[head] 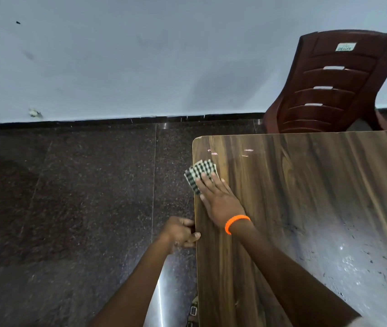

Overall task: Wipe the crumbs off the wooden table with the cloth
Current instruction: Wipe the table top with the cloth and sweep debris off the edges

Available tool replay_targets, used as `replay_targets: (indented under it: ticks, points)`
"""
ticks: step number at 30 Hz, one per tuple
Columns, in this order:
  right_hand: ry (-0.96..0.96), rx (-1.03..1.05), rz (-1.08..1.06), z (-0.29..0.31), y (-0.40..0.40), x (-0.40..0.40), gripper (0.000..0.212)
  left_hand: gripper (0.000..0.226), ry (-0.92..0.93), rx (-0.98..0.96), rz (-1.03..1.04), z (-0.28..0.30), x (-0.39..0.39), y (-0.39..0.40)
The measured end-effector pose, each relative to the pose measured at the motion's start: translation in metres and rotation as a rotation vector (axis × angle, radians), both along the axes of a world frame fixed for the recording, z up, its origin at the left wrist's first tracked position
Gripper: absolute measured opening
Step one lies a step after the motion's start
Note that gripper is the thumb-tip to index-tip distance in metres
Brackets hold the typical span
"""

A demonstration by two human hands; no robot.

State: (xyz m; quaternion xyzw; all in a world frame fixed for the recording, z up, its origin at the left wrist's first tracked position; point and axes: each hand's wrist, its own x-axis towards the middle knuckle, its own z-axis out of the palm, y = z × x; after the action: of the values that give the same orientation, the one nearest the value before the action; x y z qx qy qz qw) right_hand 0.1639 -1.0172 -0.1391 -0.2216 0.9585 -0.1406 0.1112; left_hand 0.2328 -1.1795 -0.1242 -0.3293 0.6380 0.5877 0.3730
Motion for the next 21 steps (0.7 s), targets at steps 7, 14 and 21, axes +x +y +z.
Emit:
replay_targets:
  ticks: [7, 14, 21]
  points:
    - [-0.034, -0.013, -0.244, 0.004, -0.024, -0.051, 0.054, 0.028, 0.065, 0.032, 0.07, -0.002, -0.007, -0.006]
    - [0.013, 0.039, -0.071, -0.003, -0.047, -0.03, 0.056, 0.018, 0.244, -0.103, 0.218, 0.0, -0.039, 0.004]
    - [0.0, -0.011, -0.132, 0.005, -0.051, -0.106, 0.053, 0.014, 0.263, -0.213, 0.215, -0.01, -0.045, 0.008]
